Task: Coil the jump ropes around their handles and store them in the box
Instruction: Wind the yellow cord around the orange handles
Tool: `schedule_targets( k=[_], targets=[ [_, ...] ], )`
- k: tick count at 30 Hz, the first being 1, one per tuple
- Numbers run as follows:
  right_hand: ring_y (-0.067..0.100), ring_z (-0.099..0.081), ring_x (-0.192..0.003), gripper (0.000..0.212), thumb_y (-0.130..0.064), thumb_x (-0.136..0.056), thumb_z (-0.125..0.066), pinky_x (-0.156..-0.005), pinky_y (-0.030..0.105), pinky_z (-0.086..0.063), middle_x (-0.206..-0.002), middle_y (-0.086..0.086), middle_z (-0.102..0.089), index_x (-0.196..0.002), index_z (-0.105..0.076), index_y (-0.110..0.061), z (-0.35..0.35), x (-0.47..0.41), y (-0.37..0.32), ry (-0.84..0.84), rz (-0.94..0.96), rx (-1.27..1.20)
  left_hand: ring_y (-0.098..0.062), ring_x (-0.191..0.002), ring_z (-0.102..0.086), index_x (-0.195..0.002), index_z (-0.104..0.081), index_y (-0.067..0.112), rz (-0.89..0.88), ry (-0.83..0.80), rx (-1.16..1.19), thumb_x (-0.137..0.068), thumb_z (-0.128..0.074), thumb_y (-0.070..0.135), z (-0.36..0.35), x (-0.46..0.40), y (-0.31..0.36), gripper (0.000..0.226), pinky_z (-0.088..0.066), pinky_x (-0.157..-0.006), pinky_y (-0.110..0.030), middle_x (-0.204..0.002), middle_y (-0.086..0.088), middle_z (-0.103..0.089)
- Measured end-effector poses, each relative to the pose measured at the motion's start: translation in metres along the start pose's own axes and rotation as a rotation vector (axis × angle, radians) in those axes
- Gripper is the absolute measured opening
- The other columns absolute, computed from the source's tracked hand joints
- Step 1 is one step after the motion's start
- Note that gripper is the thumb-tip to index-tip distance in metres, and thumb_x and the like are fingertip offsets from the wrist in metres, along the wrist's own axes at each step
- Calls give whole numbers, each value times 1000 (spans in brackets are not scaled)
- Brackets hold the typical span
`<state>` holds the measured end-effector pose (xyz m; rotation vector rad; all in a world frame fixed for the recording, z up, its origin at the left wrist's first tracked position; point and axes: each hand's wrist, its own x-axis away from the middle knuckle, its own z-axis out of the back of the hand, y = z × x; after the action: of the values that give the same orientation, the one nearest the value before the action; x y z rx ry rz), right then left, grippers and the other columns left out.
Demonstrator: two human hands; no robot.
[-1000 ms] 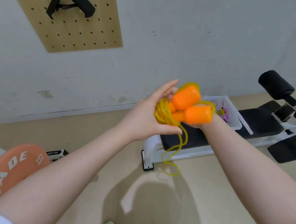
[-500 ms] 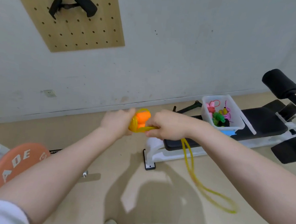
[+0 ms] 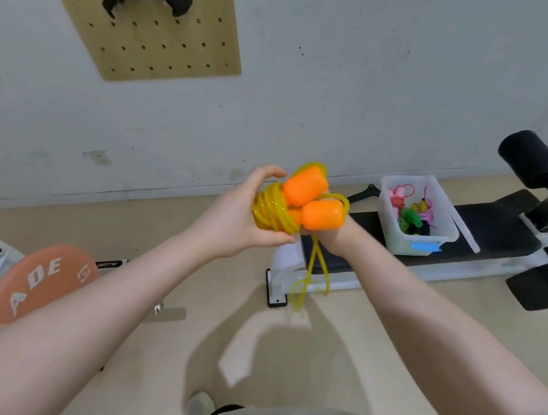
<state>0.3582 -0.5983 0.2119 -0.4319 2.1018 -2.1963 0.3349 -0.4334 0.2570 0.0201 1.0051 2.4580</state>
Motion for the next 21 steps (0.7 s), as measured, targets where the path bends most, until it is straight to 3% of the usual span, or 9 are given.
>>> schedule_targets(
  k=[2,5,7,10,12,14,17,21],
  targets=[
    [10,-33,-51,22,-6,-78,-43,-52,22,-27,-54,0,-36,-60,-34,-16,-15,-2,16,19,34,77,8,-80,-52,-115,-41,34,38,65,140,-60,-86,19,-6,0,-9,72,-35,-71,2,-97,24,-52],
    [1,-27,-40,30,-10,-98,-34,-41,15,-22,-53,-5,-32,-69,-38,-17,-26,0,24,23,-14,80,17,-80,-54,-122,-46,27,151,171,261,-64,-84,16,-15,-4,-23,70,-37,-73,1,-102,13,-59],
    [-1,-29,-37,32,-8,-99,-30,-41,14,-24,-58,-2,-31,-70,-39,-17,-28,4,20,-18,-24,201,2,-90,-58,-129,-47,23,195,194,88,-67,-83,24,-20,-7,-32,72,-35,-70,-4,-107,7,-61],
    [9,-38,-48,24,-9,-98,-34,-45,16,-30,-64,1,-44,-76,-43,-14,-27,14,13,-159,14,672,-23,-111,-55,-134,-43,22,326,151,-113,-71,-79,31,-20,-13,-54,73,-35,-76,-20,-119,-4,-62],
    [23,-43,-61,20,-17,-98,-38,-53,27,-34,-67,5,-48,-82,-46,-9,-27,23,9,-306,35,981,-28,-114,-53,-133,-41,22,455,24,-282,-73,-76,35,-15,-14,-73,70,-41,-81,-30,-122,-8,-60],
    [25,-41,-70,21,-25,-96,-45,-50,31,-27,-63,2,-39,-85,-52,-9,-28,31,-5,-410,87,1218,-32,-113,-54,-130,-40,23,511,-162,-515,-75,-72,40,-13,-10,-80,66,-45,-82,-36,-121,-11,-60],
    [21,-42,-72,26,-36,-91,-53,-49,28,-25,-65,-1,-39,-93,-62,-11,-22,28,-36,-403,239,1421,-34,-108,-57,-136,-32,26,318,-344,-816,-82,-63,44,-31,0,-66,65,-43,-83,-34,-118,-14,-60],
    [11,-44,-61,33,-49,-75,-69,-49,28,-29,-57,-5,-48,-79,-67,-16,3,15,-63,-303,331,1400,-32,-105,-58,-141,-26,21,-73,-420,-896,-86,-55,46,-47,11,-34,67,-37,-89,-32,-112,-10,-62]
  ],
)
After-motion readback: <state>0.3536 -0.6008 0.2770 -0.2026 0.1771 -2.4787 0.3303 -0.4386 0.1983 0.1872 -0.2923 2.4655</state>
